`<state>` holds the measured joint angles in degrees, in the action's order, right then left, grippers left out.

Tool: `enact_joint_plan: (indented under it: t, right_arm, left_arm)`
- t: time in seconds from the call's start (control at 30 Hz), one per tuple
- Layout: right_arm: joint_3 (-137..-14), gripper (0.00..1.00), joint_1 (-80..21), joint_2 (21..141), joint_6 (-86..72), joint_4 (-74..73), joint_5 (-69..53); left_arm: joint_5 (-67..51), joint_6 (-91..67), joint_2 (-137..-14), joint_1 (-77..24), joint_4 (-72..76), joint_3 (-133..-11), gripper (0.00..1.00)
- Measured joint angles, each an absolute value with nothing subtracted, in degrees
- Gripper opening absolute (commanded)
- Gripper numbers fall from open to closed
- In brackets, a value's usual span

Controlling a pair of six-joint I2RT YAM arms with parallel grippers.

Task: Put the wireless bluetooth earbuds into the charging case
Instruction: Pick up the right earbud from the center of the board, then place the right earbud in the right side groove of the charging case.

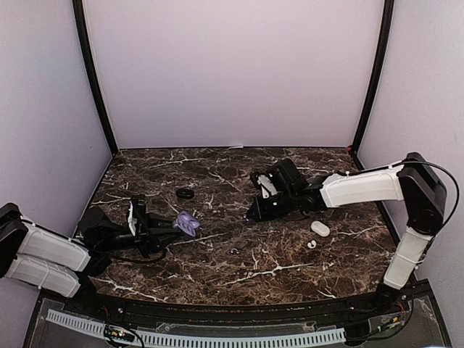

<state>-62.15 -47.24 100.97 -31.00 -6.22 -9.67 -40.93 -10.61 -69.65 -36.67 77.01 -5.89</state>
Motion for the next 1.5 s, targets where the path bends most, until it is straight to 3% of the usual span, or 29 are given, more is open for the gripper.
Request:
enact_joint_plan:
  t: [0.4,0.9,1.5]
  right_arm:
    - [-47.9,0.00,-48.6,85.3,-23.2,8.4,-11.9]
    - [-37.8,0.00,-61.9,65.3,-6.6,27.8,-12.3]
    - [-42.0,0.00,-70.5,72.9,4.4,30.4,-13.5]
  left_arm:
    - [-46.3,-7.7,-70.9,-36.9,80.5,-4.8,0.22]
    - [-55.1,-9.7,-75.0,-40.0,84.0,-12.1,0.21]
    - [-50.7,-13.6,-77.3,-42.3,85.0,-14.9,0.20]
